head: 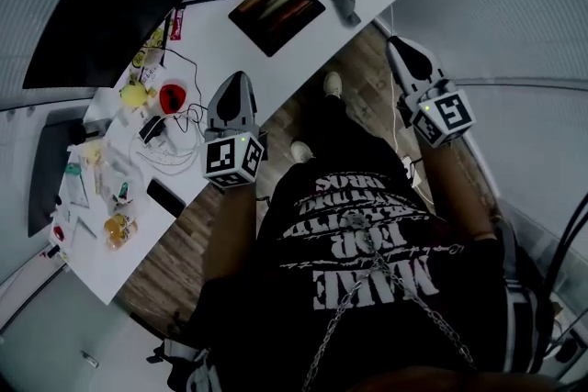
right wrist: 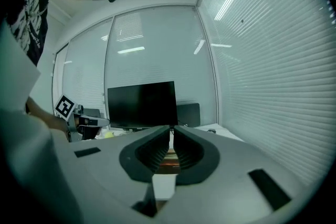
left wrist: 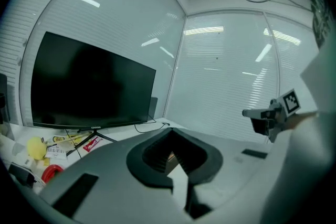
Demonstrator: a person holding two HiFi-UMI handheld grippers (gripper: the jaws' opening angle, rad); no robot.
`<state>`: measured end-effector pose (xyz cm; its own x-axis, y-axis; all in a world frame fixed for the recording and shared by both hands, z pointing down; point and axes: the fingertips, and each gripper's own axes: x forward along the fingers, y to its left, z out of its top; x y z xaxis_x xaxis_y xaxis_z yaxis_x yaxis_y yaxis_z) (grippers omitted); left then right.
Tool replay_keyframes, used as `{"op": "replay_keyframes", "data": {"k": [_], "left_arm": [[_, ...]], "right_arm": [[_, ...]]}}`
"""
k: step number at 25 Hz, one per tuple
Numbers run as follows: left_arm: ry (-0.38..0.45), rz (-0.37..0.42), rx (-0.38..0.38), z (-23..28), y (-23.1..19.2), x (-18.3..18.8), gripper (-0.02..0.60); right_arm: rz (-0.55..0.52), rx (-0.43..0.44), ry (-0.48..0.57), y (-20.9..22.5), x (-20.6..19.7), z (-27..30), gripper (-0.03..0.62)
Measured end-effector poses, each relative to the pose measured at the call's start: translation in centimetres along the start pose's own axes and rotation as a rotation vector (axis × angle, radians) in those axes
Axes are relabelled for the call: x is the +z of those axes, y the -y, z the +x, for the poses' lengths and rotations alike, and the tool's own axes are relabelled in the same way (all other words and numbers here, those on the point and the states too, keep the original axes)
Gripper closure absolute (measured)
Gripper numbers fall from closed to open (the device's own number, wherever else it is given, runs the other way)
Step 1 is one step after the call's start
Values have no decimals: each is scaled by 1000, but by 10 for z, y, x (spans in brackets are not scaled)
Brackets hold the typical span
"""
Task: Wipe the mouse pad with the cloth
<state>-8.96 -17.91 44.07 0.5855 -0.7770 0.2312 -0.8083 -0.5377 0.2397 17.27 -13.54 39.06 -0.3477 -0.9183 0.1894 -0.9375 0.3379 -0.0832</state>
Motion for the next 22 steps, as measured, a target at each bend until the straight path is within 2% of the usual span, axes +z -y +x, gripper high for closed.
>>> {"op": "replay_keyframes", "data": {"k": [5,6,8,12,18,20,22], "left_arm": [[-78,-49,41,66,-17,-19,574],[-97,-51,54,81,-21,-24,575],[-142,-47,83,110,-29,-39,575],[-226,-62,145,162,-50,-69,574],[-271,-172,263,178,-81,-96,574],[-280,-205,294,177,-89,-103,574],[-283,-232,315,174,-97,-108,574]], "right_arm": [[3,61,-90,50,-33,79,587],[5,72,-123,61,-44,97,565],[19,103,-206,82,-75,131,502],[31,172,-364,127,-150,196,479],[-33,264,-652,154,-262,254,473],[-62,265,-731,159,-282,260,473],[-116,249,-762,161,-285,263,505]]}}
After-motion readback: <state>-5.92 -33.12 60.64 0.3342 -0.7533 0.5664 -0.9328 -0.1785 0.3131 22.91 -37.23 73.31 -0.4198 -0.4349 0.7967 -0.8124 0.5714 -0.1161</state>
